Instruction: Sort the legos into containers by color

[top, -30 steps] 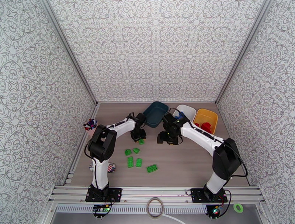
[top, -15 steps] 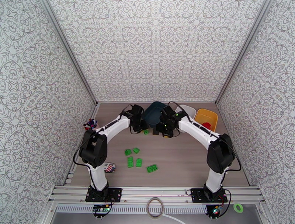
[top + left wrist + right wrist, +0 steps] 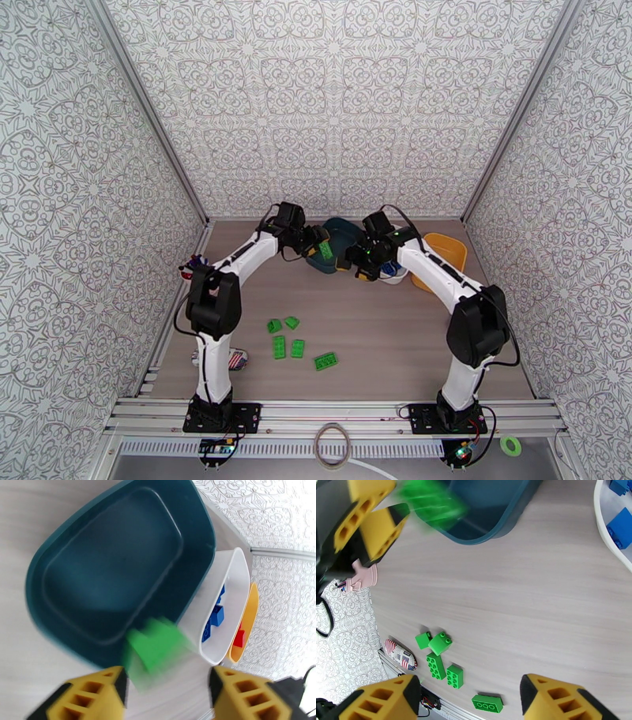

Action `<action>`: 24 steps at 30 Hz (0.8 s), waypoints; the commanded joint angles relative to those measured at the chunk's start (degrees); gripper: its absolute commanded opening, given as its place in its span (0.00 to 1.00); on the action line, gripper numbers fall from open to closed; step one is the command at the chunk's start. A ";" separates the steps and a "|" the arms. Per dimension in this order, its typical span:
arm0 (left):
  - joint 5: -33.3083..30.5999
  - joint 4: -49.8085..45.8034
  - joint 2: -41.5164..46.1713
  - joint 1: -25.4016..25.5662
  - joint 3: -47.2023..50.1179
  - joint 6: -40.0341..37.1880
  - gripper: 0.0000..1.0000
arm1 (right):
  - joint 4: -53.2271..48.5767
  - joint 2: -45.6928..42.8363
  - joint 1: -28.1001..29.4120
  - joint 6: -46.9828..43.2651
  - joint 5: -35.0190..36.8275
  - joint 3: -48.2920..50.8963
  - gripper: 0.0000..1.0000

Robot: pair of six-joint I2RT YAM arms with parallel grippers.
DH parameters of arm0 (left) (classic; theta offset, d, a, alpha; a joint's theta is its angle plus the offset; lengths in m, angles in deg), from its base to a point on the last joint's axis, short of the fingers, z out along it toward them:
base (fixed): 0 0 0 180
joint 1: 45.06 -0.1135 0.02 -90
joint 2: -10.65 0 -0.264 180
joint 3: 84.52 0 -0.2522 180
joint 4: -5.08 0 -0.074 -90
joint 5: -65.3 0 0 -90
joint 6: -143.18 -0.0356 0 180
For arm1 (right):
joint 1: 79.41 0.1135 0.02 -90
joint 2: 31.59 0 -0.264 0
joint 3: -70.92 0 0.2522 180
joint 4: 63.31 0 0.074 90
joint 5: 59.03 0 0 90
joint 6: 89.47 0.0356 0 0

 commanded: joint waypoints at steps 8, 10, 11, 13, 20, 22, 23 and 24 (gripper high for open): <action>-2.65 -2.96 6.53 0.95 2.33 -3.28 0.72 | -2.06 -7.05 -0.25 -2.53 2.33 6.93 0.75; -5.38 -6.20 8.95 1.67 4.31 -4.78 0.72 | -1.96 -8.18 -0.27 -2.64 2.62 8.71 0.75; -7.05 -8.29 10.12 2.17 5.21 -5.59 0.72 | -1.90 -8.82 -0.25 -2.64 2.78 9.65 0.75; -10.20 -12.44 12.03 2.93 6.88 -7.17 0.72 | -1.68 -9.91 -0.10 -2.64 3.03 11.45 0.75; -18.07 -18.66 19.77 6.94 16.10 -11.67 0.72 | -1.14 -13.35 2.58 -2.21 5.03 17.64 0.75; -18.86 -19.32 21.43 8.78 17.89 -13.87 0.72 | -0.62 -14.36 3.40 -1.86 5.26 19.66 0.75; -19.30 -19.94 22.13 9.90 18.78 -15.33 0.72 | -0.36 -15.01 3.60 -1.62 5.35 21.15 0.74; -19.59 -20.38 22.75 11.04 19.46 -16.59 0.72 | -0.18 -15.74 3.73 -1.46 5.44 22.34 0.74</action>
